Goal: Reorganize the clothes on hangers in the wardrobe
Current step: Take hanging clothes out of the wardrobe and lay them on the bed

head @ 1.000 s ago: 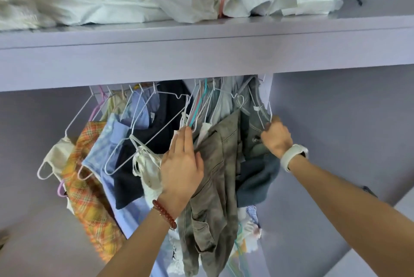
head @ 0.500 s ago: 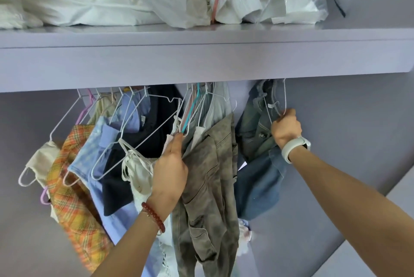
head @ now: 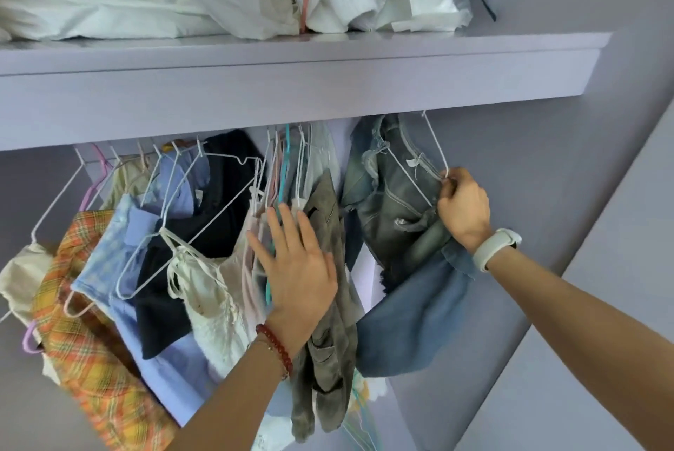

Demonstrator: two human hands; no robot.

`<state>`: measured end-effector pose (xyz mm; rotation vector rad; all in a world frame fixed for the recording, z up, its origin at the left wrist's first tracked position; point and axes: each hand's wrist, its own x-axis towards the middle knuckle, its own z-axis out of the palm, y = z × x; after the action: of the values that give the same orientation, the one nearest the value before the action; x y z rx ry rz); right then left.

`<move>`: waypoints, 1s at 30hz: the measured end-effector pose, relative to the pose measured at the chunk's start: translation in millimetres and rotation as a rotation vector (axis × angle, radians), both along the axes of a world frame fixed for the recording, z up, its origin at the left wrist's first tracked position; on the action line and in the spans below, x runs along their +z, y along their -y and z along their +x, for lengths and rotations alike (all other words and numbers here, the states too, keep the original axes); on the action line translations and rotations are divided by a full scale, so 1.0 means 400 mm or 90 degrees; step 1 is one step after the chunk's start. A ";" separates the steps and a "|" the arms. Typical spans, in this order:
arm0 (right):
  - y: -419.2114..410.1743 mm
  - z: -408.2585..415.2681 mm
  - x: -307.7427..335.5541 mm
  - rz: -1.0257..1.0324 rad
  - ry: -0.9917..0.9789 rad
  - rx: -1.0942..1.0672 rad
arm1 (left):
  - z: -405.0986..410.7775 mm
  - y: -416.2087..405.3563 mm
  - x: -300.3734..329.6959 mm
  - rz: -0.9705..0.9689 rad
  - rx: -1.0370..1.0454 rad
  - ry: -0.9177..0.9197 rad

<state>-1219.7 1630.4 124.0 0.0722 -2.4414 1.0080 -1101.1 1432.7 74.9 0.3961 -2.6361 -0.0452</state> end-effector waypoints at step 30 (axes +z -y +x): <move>-0.642 1.374 -0.327 0.260 0.170 -0.585 | 0.459 -0.693 -0.234 0.352 -1.035 0.319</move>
<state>-669.9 1887.3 -6.9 -1.0002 -2.4200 0.1114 -917.4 1709.8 -18.6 -1.7928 -2.5403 -1.2752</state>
